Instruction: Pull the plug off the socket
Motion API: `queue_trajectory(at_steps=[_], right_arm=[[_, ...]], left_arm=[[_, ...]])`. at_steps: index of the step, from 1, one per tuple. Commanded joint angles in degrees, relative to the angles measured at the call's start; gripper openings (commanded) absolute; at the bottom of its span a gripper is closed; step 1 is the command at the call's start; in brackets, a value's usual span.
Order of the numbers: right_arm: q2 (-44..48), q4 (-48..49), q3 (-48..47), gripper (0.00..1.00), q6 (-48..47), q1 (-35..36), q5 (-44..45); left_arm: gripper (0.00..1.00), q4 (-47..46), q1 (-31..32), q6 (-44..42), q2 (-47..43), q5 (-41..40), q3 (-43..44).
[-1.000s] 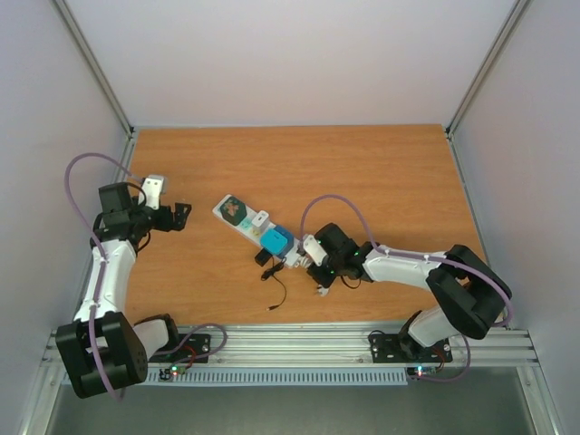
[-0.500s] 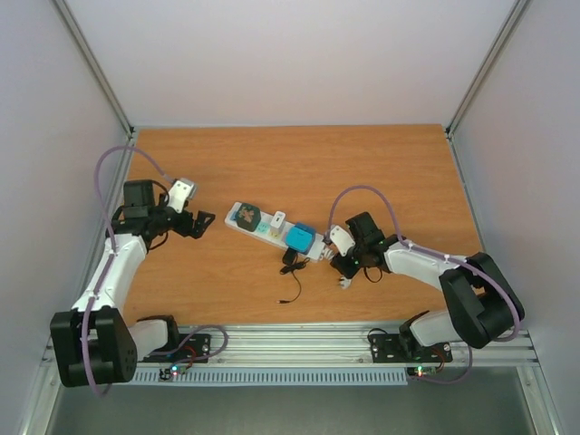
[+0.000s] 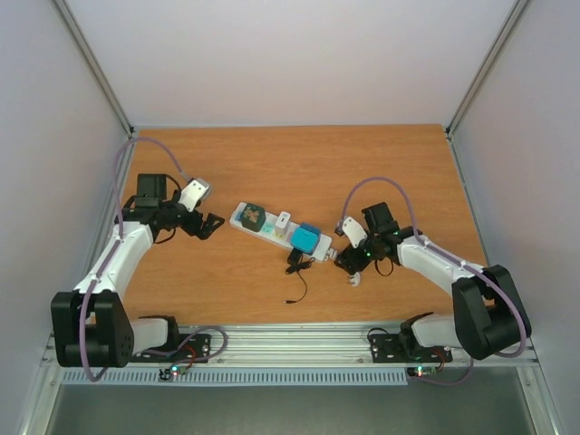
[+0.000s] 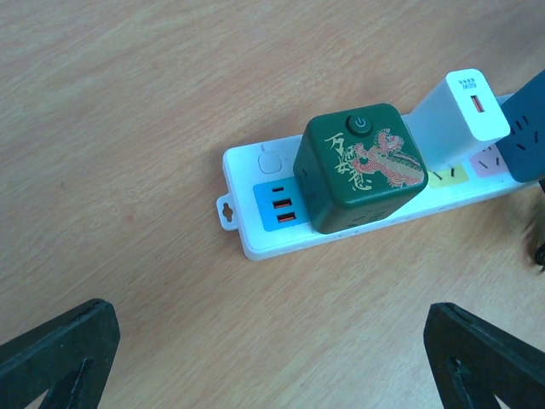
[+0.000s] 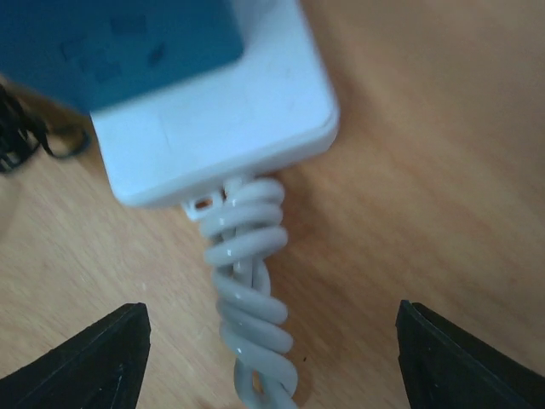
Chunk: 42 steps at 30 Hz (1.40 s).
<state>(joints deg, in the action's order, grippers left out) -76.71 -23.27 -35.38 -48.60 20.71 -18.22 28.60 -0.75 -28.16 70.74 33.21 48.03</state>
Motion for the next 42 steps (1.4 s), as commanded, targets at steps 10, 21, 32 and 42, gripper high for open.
queue_trajectory(at_steps=[10, 21, 32, 42], right_arm=[[2.33, -6.27, -6.92, 0.97, 0.34, -0.91, -5.47], [-5.22, 1.48, -3.21, 0.88, -0.69, -0.10, 0.33], [-16.54, 7.00, -7.96, 0.83, -3.30, -9.49, 3.55], [-15.84, -1.18, -19.12, 0.91, -11.59, -16.06, -5.99]], left_arm=[[1.00, 14.14, 0.23, -23.65, 15.23, 7.08, 16.10], [0.98, 10.86, 0.23, -23.84, 15.69, 7.48, 12.89], [0.92, 13.02, 0.25, -27.28, 16.90, 9.66, 11.51], [0.91, 13.21, 0.23, -30.33, 15.64, 11.47, 9.19]])
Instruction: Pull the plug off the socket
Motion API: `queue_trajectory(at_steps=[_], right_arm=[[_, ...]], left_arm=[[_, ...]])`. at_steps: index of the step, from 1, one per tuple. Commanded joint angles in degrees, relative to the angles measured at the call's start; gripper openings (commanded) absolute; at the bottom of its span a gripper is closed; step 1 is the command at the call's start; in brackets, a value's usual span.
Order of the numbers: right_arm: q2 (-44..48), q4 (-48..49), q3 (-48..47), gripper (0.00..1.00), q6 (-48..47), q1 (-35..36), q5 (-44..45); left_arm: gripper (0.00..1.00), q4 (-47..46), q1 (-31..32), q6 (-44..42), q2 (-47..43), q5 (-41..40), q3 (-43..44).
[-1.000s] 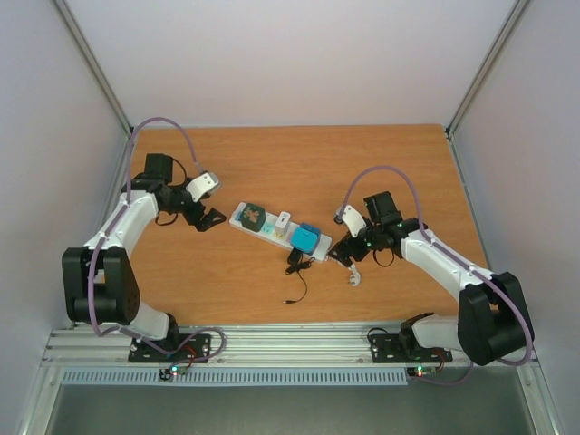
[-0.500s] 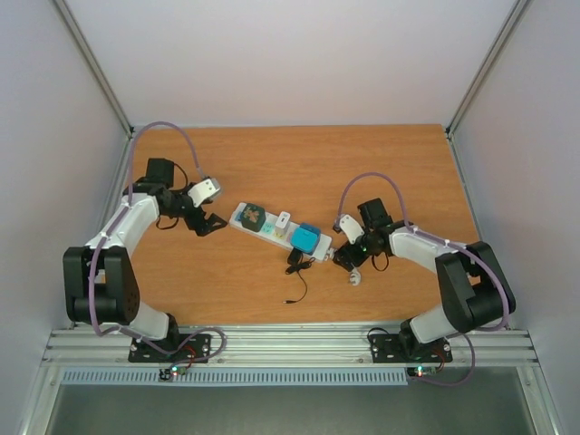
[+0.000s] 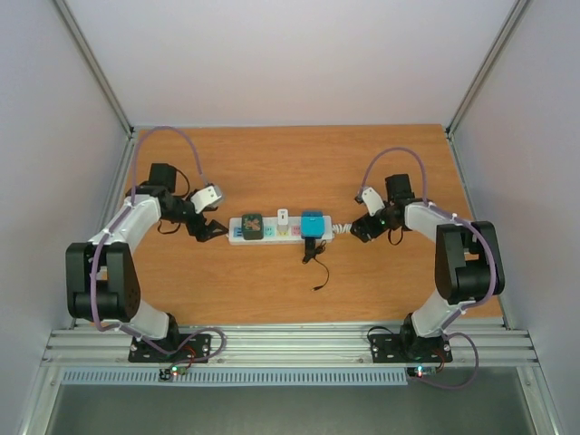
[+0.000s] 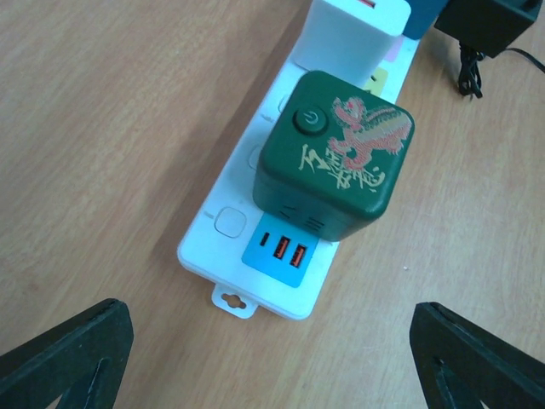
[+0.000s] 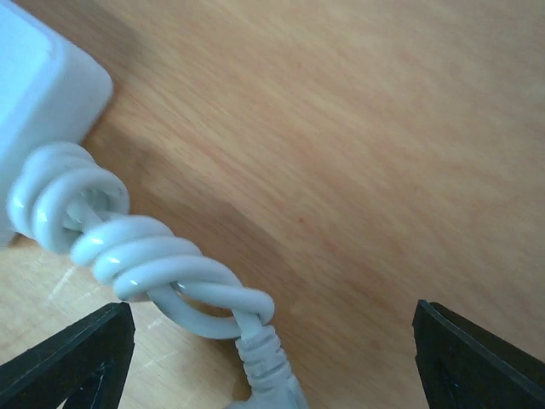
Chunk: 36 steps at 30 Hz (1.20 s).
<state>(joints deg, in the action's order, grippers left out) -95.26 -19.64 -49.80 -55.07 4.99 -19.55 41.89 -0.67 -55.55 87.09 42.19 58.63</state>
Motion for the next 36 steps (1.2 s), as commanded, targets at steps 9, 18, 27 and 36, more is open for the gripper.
queue_trajectory(at_steps=[9, 18, 27, 36], right_arm=[[8.03, -17.10, -17.28, 0.96, -6.67, 0.14, -22.03], [11.43, -20.17, -18.53, 0.98, -7.24, 4.80, -27.58], [12.55, -20.08, -19.12, 0.99, -7.85, 8.95, -26.25], [12.48, -15.40, -15.53, 0.98, -8.94, 15.31, -20.71]], left_arm=[[0.91, -3.92, 0.40, -6.62, -1.69, 5.98, -3.41], [0.95, -5.27, 7.69, -12.65, 2.52, 3.23, 0.06], [0.99, -14.37, 14.67, -9.43, 5.94, -2.47, -1.06], [0.78, -14.02, 16.97, -11.26, 9.40, -3.01, -0.81]])
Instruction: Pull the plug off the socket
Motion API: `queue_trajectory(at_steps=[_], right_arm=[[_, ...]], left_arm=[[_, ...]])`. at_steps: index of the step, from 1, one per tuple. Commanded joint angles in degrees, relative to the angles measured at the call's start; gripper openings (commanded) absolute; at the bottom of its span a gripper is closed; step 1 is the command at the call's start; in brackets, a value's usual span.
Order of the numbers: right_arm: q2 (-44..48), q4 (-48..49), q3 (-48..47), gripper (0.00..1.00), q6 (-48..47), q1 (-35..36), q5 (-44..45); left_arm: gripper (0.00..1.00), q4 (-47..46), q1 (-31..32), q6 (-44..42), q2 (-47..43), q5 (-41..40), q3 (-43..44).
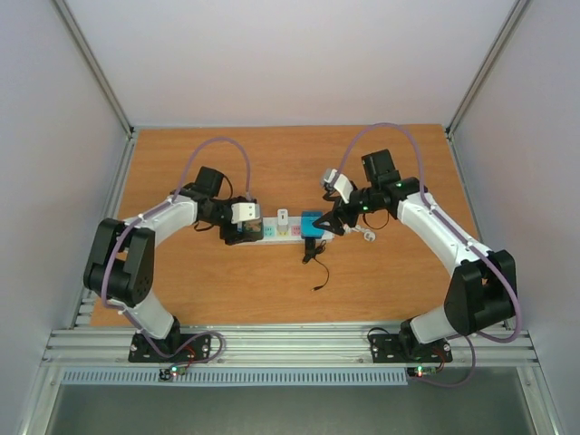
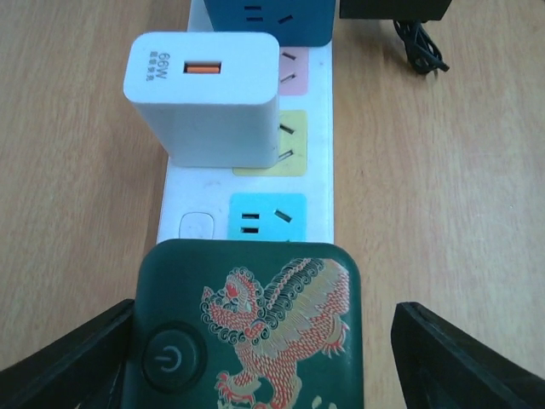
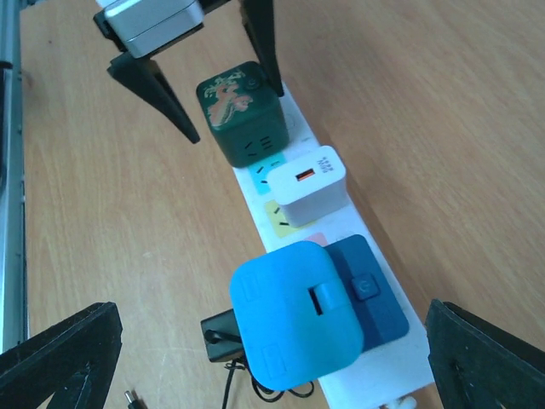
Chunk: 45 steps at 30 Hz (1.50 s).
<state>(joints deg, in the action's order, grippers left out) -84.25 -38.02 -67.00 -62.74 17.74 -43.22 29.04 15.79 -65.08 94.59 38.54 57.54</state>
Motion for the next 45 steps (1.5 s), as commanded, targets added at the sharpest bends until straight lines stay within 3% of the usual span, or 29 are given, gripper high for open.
queue_trajectory(at_steps=[1, 8, 15, 18, 26, 31, 40, 45], right_arm=[[1.36, 3.63, 1.96, 0.98, -1.31, 3.59, 3.66], [-0.78, 6.70, 1.28, 0.98, -0.81, 8.49, 6.02], [-3.20, 10.02, 2.00, 0.99, 0.46, 14.31, 10.15], [-4.84, 11.07, 1.70, 0.99, 1.58, 15.86, 11.65], [-9.11, 11.59, 1.39, 0.97, 1.91, 20.42, 17.48], [-11.93, 10.82, -0.37, 0.96, 0.46, 22.13, 19.53], [-16.83, 11.33, -3.44, 0.92, -1.60, 23.24, 21.23], [-18.88, 11.02, -4.75, 0.83, -2.94, 23.56, 21.69]], left_arm=[[0.76, -0.67, 0.47, -2.52, 1.92, 0.88, 0.11], [0.53, 3.21, 0.48, -8.15, -0.22, 4.57, -2.98], [0.44, 6.11, 0.47, -10.93, -2.56, 9.32, -4.16], [0.45, 7.31, 0.49, -10.43, -2.83, 10.23, -4.23], [0.70, 4.16, -1.04, -6.00, -7.55, 11.50, -7.30], [0.78, 5.53, -2.20, -8.03, -7.03, 11.72, -6.82], [0.78, 2.84, -2.97, -9.38, -8.38, 9.83, -10.15], [0.74, 1.17, -3.00, -8.62, -8.76, 9.06, -11.44]])
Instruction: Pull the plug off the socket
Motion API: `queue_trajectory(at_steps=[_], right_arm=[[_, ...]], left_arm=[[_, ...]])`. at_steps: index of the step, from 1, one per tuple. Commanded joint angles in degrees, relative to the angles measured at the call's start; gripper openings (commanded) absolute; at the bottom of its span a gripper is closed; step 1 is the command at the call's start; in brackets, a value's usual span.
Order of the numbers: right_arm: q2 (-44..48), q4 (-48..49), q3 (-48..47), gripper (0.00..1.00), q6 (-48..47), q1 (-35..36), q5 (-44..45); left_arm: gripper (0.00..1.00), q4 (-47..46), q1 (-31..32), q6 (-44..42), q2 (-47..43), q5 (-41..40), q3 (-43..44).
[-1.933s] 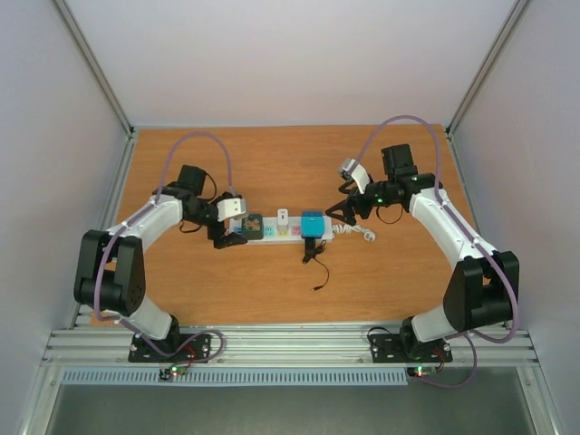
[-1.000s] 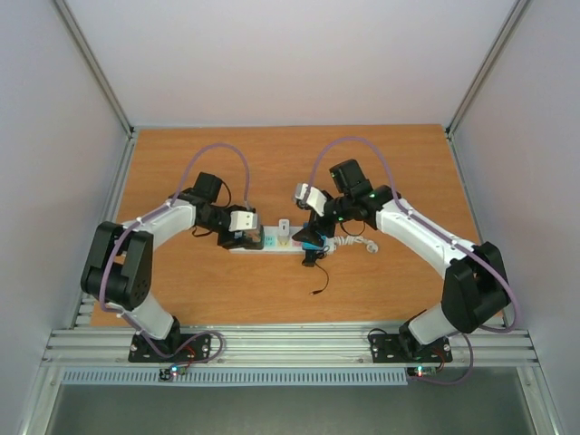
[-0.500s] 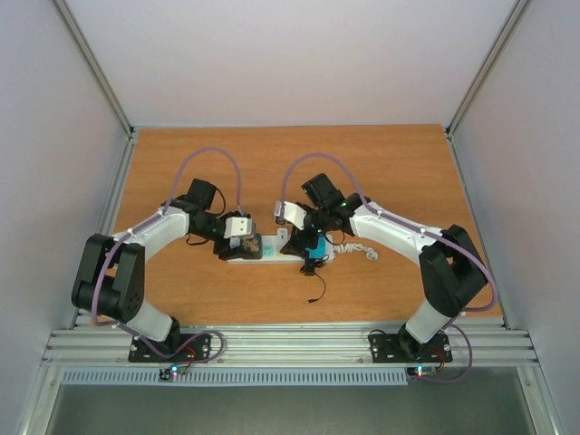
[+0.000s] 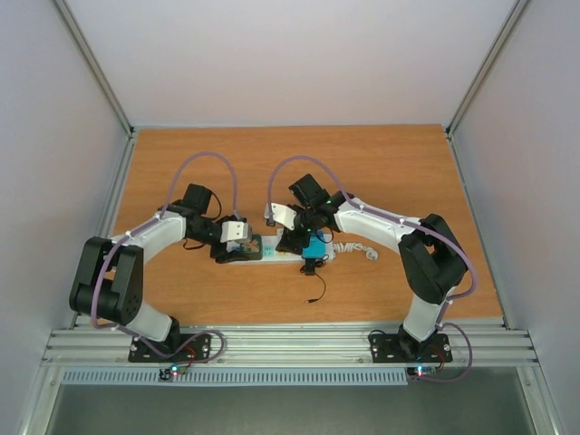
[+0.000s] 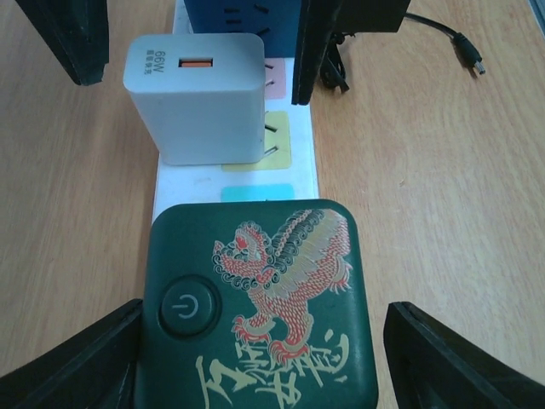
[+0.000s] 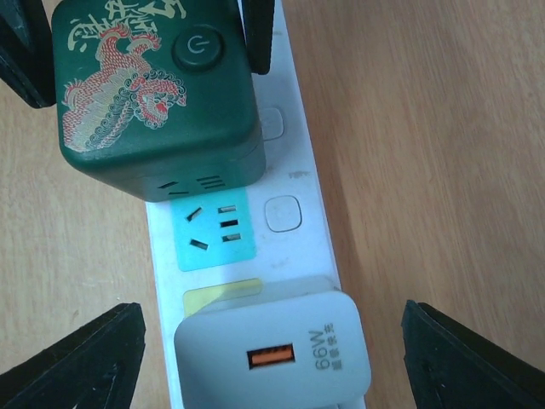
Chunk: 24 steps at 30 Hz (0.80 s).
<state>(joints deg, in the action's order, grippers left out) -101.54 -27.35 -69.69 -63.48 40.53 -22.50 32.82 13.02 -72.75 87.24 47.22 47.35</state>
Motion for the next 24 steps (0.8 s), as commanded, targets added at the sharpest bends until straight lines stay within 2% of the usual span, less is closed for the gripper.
queue_trajectory(at_steps=[1, 6, 9, 16, 24], right_arm=[[-1.95, 0.29, -2.18, 0.80, -2.39, 0.78, 1.02], [-3.01, -0.33, -2.29, 0.66, -3.37, 0.83, 0.97], [-3.30, -0.49, -2.30, 0.63, -3.75, 0.78, 1.00], [-4.68, -1.90, -3.43, 0.39, -4.49, 0.86, 1.84], [-6.03, -2.82, -3.87, 0.29, -4.61, 0.86, 3.00]], left_arm=[[0.73, -2.96, -0.19, -0.79, -1.47, 0.35, -1.47], [0.62, -5.42, -0.18, 0.29, -2.30, 0.82, -2.83], [0.55, -6.00, -0.19, 0.89, -2.65, 0.88, -3.14], [0.43, -3.80, -0.51, 2.42, -3.06, 6.05, -1.31], [0.36, -3.35, -1.19, 2.23, -4.91, 8.43, -0.85]])
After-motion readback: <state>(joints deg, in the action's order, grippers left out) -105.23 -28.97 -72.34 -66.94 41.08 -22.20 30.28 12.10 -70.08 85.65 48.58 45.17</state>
